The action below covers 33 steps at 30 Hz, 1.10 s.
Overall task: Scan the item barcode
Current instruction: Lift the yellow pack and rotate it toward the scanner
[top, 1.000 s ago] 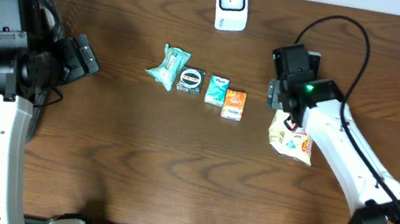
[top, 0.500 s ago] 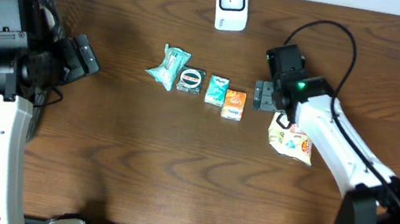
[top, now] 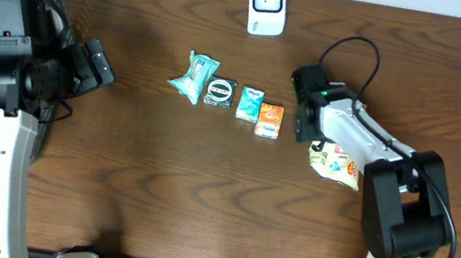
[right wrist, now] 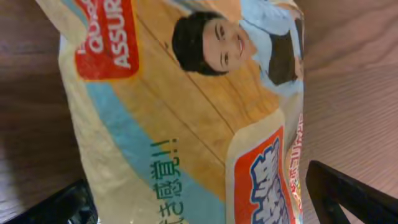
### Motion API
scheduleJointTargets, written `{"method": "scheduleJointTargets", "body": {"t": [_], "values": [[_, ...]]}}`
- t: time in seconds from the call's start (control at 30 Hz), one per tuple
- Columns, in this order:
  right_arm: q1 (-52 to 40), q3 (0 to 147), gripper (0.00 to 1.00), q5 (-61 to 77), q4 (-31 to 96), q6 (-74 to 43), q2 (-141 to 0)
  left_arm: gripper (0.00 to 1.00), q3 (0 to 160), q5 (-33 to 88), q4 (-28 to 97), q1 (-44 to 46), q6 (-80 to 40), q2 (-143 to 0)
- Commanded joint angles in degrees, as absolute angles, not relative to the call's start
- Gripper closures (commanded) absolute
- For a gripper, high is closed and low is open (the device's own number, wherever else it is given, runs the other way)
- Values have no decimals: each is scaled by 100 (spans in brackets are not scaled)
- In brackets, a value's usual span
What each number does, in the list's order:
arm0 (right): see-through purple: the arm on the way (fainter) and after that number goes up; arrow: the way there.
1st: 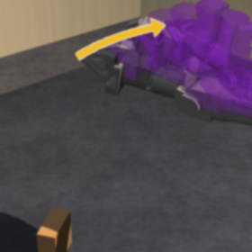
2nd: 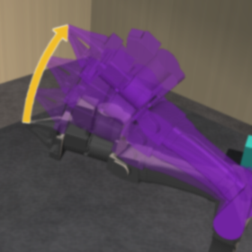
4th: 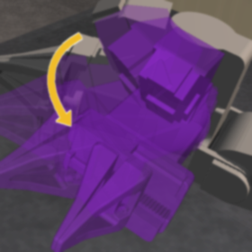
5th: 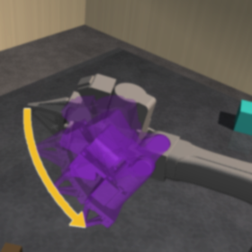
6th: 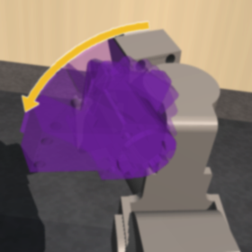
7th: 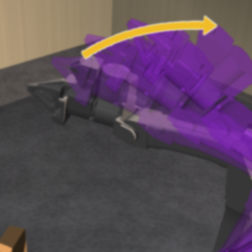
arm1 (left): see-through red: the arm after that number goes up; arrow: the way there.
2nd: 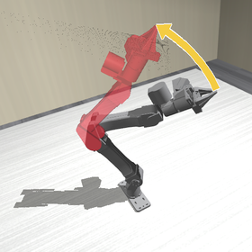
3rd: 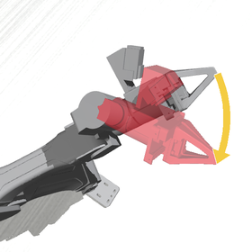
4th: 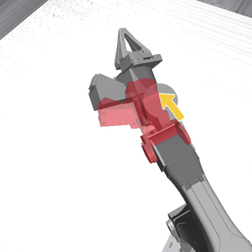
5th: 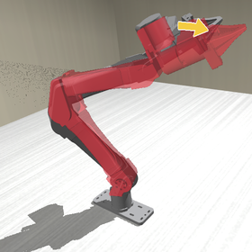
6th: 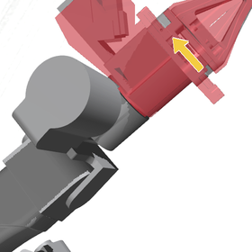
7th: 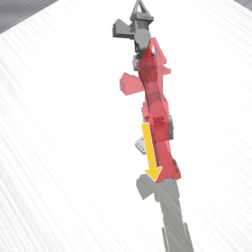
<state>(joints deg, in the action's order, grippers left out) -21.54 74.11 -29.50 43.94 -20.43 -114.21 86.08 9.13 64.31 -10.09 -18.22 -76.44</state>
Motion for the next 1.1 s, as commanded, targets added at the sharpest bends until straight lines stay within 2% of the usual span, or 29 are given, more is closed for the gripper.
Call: {"method": "scheduleJointTargets", "body": {"t": [0.0, 0.1, 0.17, 0.2, 0.27, 0.33, 0.47, 0.5, 0.67, 0.8, 0.97, 1.07], "values": [[-2126, 7402, 9, -3332, 4491, -2051, -11817, 2, 8733, 943, 6447, -1033, -1831, -7662], [-2106, 7402, 29, -3321, 4554, -2051, -11981, 2, 8733, 943, 6447, -1033, -1831, -7662], [-2102, 7402, 36, -3205, 4571, -2053, -12014, 2, 8733, 943, 6447, -1033, -1828, -7662], [-2102, 7402, 43, -3138, 4569, -2051, -12016, 2, 8733, 943, 6447, -1033, -1828, -7662], [-2099, 7413, 66, -2934, 4567, -2051, -12007, 2, 8733, 943, 6447, -1033, -1828, -7662], [-2099, 7435, 81, -2740, 4574, -2049, -11979, 2, 8733, 943, 6447, -1033, -1831, -7662], [-2097, 7712, 96, -2338, 4840, -1933, -11832, 3, 8733, 943, 6447, -1033, -1831, -7662], [-2097, 7837, 99, -2215, 4950, -1879, -11773, 3, 8733, 943, 6447, -1033, -1828, -7662], [-2071, 8665, 99, -1146, 5404, -1450, -11463, 2, 8733, 943, 6447, -1033, -1828, -7662], [-1894, 9317, 99, 462, 5507, -1057, -11222, 2, 8733, 943, 6447, -1033, -1831, -7662], [-1415, 9526, 99, 2405, 5323, -1017, -11124, 2, 8733, 943, 6447, -1033, -1828, -7662], [-1061, 9400, 99, 3107, 5245, -1015, -11185, 3, 8733, 943, 6447, -1033, -1831, -7662]]}}
